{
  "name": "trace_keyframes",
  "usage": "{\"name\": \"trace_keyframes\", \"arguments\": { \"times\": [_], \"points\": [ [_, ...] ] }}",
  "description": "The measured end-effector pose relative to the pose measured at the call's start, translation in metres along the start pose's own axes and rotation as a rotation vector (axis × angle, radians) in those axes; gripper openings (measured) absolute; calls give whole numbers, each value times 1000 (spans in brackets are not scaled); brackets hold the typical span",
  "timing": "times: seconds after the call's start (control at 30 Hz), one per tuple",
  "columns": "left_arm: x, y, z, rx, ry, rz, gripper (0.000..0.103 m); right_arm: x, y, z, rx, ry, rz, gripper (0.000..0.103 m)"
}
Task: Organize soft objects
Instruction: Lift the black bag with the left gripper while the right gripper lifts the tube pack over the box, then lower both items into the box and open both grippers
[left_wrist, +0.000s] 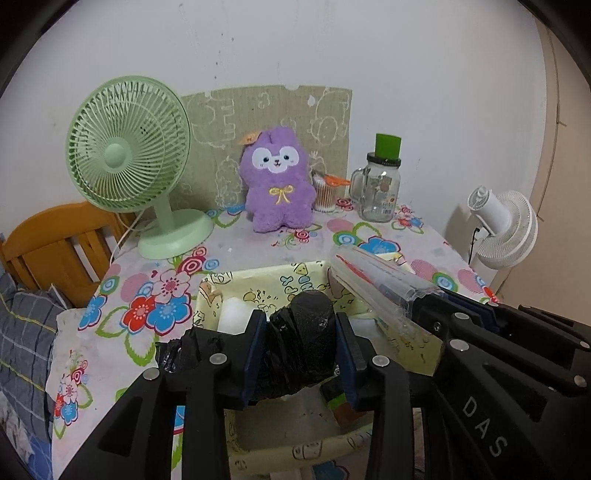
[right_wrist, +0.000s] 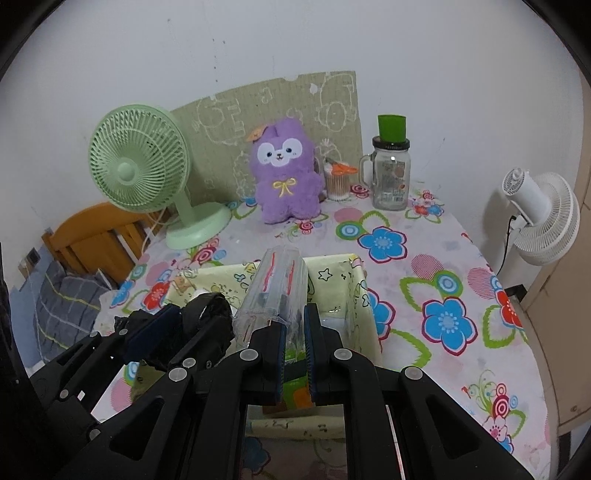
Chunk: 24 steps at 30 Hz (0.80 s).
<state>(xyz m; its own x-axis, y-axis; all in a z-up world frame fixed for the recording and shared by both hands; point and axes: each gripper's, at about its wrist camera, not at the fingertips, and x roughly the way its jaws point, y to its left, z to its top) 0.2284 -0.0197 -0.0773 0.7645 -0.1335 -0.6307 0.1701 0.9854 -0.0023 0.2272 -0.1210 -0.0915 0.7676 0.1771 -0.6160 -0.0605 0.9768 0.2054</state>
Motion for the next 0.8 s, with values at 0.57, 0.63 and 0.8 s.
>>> {"name": "trace_keyframes", "arguments": {
  "times": [0.57,0.63,0.8],
  "points": [
    [13,6,-9,-1,48,7,72,16,-12,-6,50,15,-29,80],
    [11,6,-9,-4,43,10,75,14,-14,-5,56,20,-21,81],
    [3,4,-9,-6,39,5,86,7,-12,-6,56,21,-20,81]
  ]
}}
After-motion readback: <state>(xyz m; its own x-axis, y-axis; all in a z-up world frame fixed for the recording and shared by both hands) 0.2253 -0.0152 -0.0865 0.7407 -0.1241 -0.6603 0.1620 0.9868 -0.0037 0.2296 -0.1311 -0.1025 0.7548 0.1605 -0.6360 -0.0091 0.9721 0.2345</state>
